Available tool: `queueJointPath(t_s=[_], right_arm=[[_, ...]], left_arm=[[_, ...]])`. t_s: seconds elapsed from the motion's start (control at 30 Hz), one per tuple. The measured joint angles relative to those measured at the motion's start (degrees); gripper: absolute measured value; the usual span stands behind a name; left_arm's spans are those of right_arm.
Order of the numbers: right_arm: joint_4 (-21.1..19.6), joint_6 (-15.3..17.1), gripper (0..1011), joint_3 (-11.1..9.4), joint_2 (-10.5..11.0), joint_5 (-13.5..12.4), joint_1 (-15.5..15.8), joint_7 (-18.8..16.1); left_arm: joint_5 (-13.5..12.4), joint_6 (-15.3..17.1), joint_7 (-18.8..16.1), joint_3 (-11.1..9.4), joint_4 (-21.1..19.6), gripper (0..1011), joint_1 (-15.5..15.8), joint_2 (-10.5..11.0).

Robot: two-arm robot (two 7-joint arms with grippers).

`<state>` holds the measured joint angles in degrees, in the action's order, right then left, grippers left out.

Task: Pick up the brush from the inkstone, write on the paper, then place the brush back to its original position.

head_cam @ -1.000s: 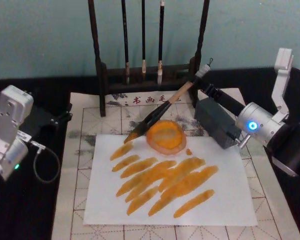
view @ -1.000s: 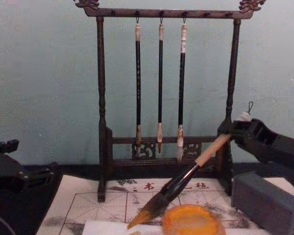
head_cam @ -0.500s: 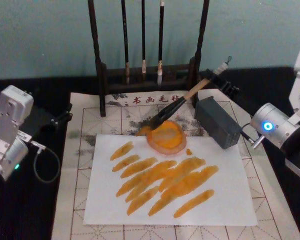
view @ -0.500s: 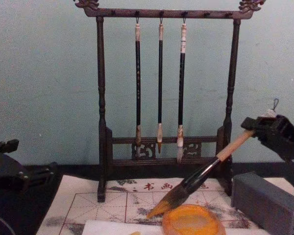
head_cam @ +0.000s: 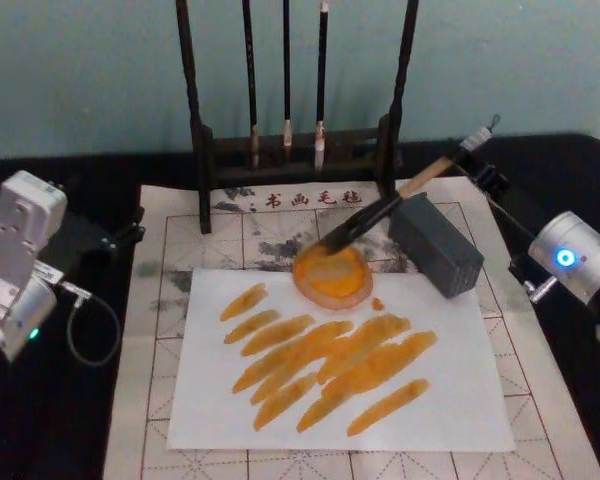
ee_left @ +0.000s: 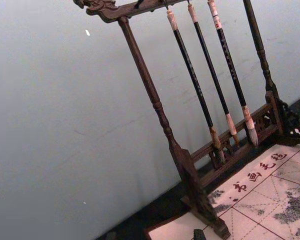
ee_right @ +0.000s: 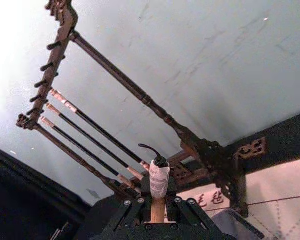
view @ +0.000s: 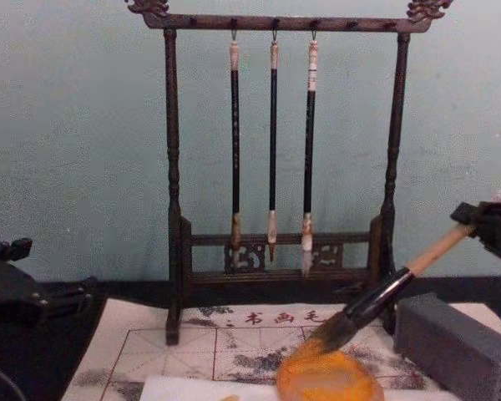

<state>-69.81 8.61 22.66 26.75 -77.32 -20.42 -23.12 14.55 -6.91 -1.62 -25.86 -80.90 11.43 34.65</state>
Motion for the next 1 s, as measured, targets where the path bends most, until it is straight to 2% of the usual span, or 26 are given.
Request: queueJointPath(t_s=[0.37, 1.0], right_arm=[[-0.50, -0.63, 184, -0.35, 0.93, -1.07, 1.27, 1.10], [-0.14, -1.05, 184, 0.04, 1.09, -1.43, 1.91, 2.11]], left_arm=[[0.00, 0.00, 0.00, 0.00, 0.00, 1001, 0.00, 0.00], [0.00, 0.00, 0.00, 0.00, 0.00, 1001, 0.00, 0.00]])
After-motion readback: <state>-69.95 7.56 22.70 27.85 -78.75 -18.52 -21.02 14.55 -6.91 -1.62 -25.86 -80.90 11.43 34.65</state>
